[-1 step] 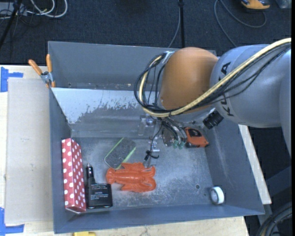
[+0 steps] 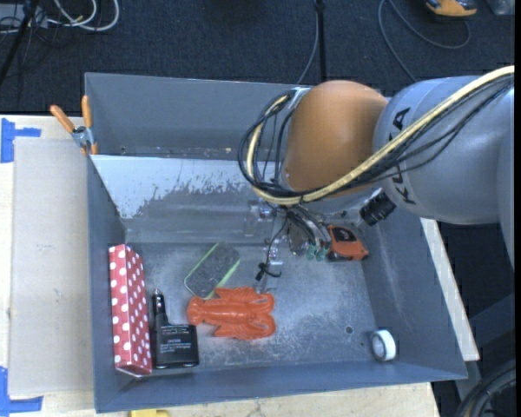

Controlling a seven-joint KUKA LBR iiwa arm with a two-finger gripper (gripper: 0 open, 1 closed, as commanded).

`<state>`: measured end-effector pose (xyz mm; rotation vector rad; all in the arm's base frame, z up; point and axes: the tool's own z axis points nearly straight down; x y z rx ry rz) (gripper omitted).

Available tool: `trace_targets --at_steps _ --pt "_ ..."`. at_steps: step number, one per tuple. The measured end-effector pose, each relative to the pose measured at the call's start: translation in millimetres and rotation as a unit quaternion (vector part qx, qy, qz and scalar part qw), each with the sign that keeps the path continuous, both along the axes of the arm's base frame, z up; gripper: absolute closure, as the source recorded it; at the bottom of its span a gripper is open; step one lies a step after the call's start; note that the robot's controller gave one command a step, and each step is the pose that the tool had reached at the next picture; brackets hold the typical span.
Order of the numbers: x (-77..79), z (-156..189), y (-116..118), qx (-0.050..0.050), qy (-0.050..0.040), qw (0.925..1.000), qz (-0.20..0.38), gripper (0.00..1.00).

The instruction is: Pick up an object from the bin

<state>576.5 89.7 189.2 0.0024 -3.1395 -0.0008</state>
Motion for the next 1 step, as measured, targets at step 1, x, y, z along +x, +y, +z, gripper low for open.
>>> trace_targets --at_steps 1 --pt "-7.6 -21.9 -2.5 0.0 -0.0035 0.9996 0.028 0.0"
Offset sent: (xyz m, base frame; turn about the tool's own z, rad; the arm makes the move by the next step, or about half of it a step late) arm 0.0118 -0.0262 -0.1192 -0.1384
